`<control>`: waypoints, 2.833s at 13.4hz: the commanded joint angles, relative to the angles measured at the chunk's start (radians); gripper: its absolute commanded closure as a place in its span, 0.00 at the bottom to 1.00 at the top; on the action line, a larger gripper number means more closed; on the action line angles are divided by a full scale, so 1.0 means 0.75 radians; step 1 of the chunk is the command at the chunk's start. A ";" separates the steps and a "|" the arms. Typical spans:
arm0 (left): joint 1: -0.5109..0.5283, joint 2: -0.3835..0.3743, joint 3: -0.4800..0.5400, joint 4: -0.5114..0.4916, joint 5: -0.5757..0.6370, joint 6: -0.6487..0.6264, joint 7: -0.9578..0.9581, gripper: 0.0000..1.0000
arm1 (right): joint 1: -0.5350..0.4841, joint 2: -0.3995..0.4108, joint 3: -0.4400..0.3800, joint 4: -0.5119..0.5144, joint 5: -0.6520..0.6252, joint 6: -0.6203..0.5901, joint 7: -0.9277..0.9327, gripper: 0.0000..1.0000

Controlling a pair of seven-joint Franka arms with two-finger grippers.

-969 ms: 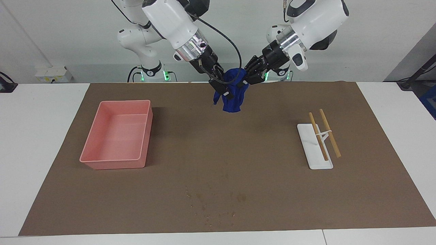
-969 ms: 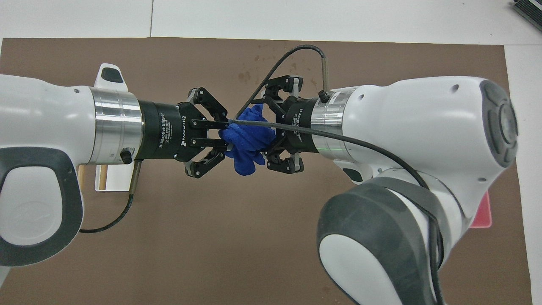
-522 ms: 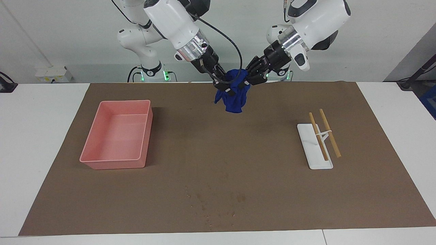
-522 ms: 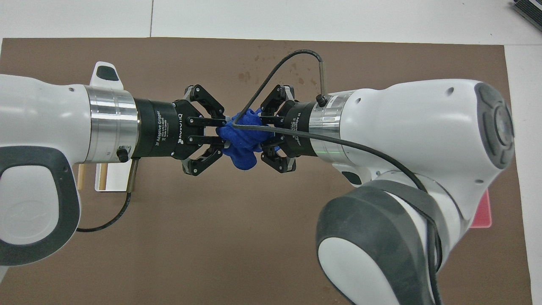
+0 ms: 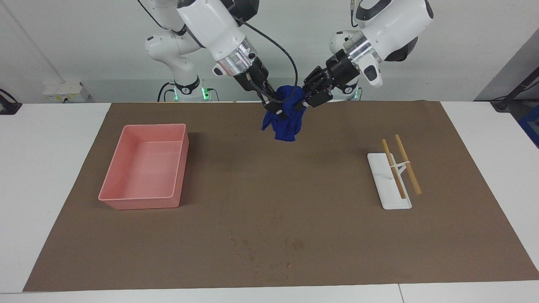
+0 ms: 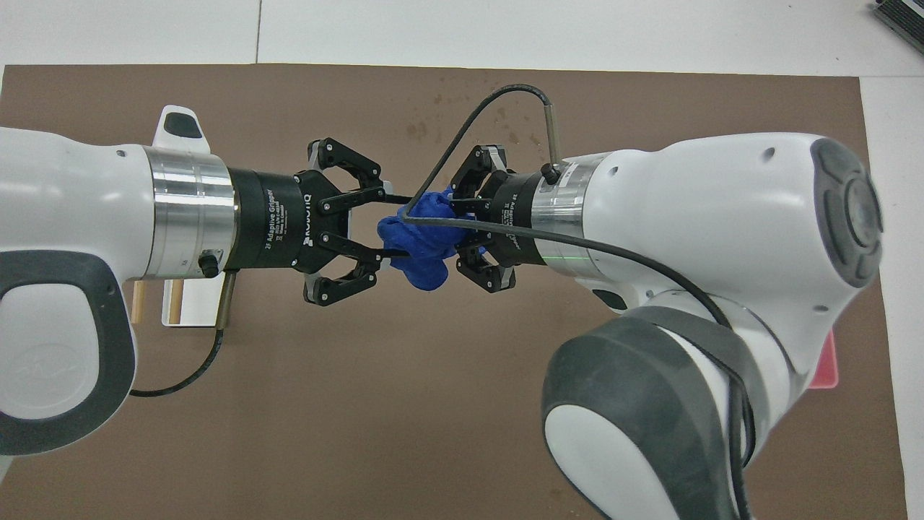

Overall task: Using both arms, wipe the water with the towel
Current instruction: 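Carry the cloth into the pink bin while the left gripper withdraws, then lower the cloth into the pink bin with the right gripper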

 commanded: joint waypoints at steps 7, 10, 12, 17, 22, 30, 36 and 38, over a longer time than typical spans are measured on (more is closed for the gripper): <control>0.082 0.008 0.026 0.032 0.542 -0.007 0.456 0.00 | -0.229 -0.175 0.010 -0.250 -0.137 -0.174 -0.633 1.00; 0.148 0.008 0.026 0.067 0.747 -0.135 0.823 0.00 | -0.317 -0.243 0.010 -0.395 -0.211 -0.176 -1.040 1.00; 0.166 0.017 0.028 0.114 0.851 -0.246 1.032 0.00 | -0.405 -0.290 0.008 -0.495 -0.235 -0.174 -1.330 1.00; 0.195 0.045 0.108 0.212 1.042 -0.559 1.690 0.00 | -0.559 -0.302 0.010 -0.528 -0.564 -0.243 -1.818 1.00; 0.113 0.074 0.276 0.288 1.091 -0.682 2.079 0.00 | -0.667 -0.302 0.010 -0.528 -0.673 -0.250 -2.039 1.00; 0.244 0.062 0.178 0.304 1.019 -0.698 2.123 0.00 | -0.653 -0.270 0.024 -0.526 -0.730 -0.244 -2.035 1.00; 0.232 0.015 0.188 0.220 1.021 -0.698 2.125 0.00 | -0.363 0.037 0.030 -0.481 -0.732 0.071 -1.628 1.00; 0.218 0.021 0.192 0.226 1.074 -0.692 2.080 0.00 | -0.359 0.123 0.030 -0.481 -0.732 0.187 -1.626 1.00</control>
